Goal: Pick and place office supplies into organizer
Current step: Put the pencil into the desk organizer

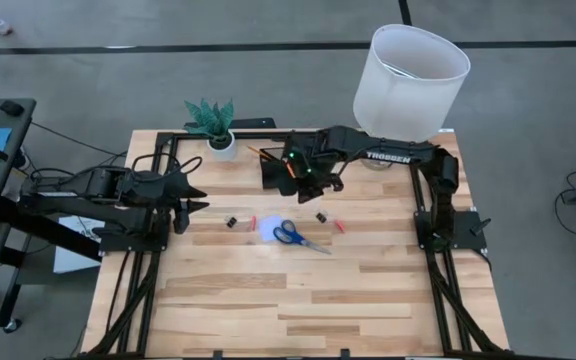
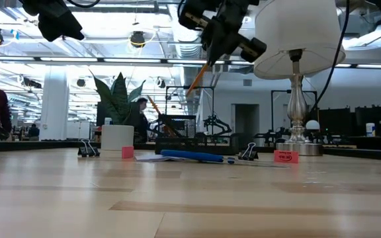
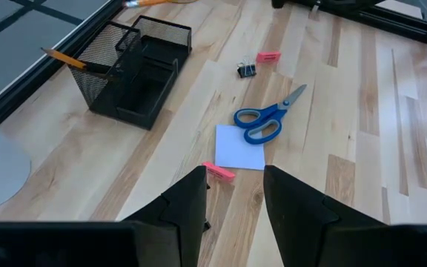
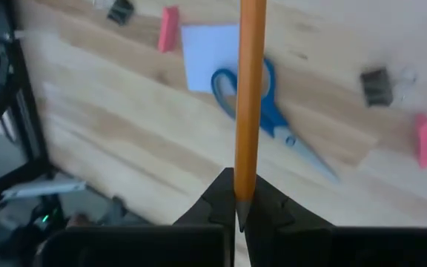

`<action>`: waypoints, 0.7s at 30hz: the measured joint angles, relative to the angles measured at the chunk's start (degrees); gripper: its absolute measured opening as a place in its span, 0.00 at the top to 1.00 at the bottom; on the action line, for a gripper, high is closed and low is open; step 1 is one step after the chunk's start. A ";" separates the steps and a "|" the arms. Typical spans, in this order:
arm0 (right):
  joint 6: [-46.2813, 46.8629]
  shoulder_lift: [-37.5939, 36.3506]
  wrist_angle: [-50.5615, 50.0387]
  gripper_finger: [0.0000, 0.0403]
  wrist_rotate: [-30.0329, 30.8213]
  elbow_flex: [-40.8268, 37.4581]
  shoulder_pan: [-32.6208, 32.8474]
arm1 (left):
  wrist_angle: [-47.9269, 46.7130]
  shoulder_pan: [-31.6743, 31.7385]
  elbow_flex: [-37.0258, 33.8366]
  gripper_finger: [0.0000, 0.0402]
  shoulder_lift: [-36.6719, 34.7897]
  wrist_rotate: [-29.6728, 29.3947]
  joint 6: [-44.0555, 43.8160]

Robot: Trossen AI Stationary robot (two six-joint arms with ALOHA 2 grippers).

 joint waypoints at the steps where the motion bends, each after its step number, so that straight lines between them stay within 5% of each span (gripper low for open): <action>1: -0.02 0.02 -0.45 0.99 -1.64 0.20 -0.37 | 0.00 0.01 0.00 0.69 0.00 0.00 0.00; 8: -0.38 0.02 -2.95 0.99 -12.02 1.38 -3.11 | 0.00 0.00 0.00 0.69 0.00 0.00 0.00; 21: -3.44 0.09 -2.94 0.98 -17.30 1.36 -9.01 | 0.00 0.02 0.00 0.69 0.00 0.00 0.00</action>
